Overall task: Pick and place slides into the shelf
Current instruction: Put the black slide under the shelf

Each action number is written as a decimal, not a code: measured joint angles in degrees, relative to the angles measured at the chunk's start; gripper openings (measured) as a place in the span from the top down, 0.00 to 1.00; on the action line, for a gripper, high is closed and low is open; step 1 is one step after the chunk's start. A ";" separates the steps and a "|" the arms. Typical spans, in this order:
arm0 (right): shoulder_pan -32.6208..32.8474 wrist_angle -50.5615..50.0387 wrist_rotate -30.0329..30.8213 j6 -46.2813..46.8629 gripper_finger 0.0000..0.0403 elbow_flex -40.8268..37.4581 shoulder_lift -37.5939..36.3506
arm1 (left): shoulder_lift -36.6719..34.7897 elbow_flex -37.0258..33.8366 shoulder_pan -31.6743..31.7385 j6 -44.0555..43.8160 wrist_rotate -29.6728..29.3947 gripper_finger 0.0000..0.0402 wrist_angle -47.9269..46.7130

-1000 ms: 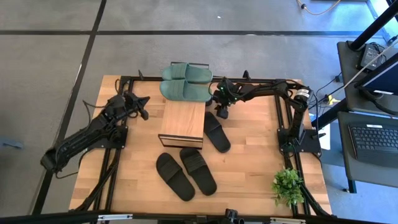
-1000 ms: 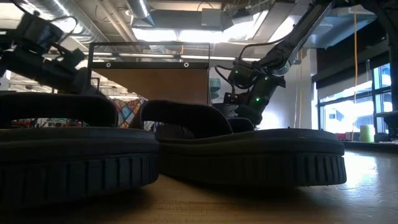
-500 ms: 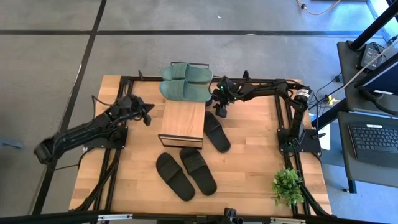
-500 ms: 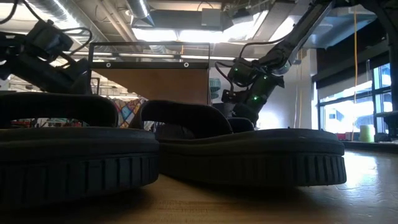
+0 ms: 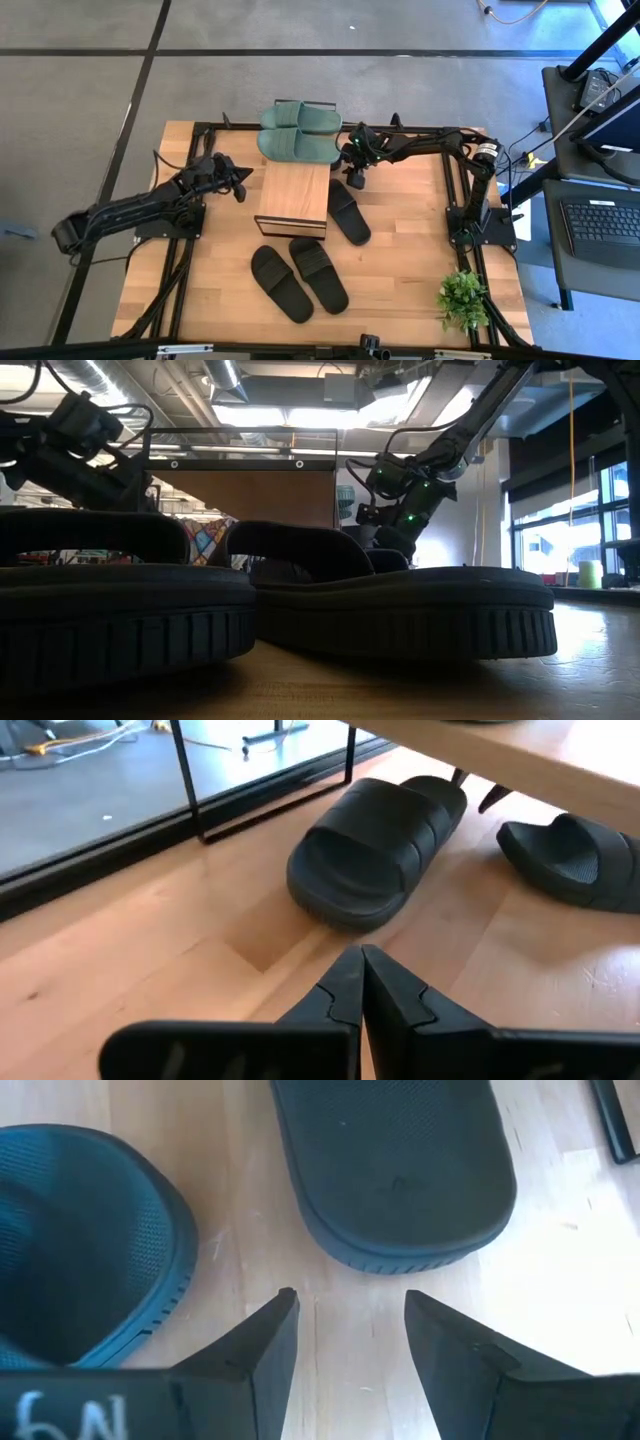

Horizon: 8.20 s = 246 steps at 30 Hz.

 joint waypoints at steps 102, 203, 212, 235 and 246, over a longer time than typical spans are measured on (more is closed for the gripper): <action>0.00 0.39 0.04 0.95 0.54 -0.04 -0.01 | 82.61 5.92 10.58 12.16 21.86 1.00 78.29; 0.74 -2.18 12.11 5.89 0.54 -0.02 -7.79 | 75.75 1.04 13.27 7.34 27.24 1.00 80.89; 7.79 -9.07 12.20 10.29 0.54 -0.02 -14.25 | 63.26 -0.99 13.31 5.73 35.55 1.00 80.67; 32.24 -23.40 22.76 40.10 0.54 -0.06 -18.88 | 53.91 -0.97 10.29 -2.57 43.78 1.00 78.64; 35.56 -19.05 23.23 40.34 0.54 -0.06 -18.88 | 53.89 -0.97 10.33 -2.52 43.72 1.00 73.51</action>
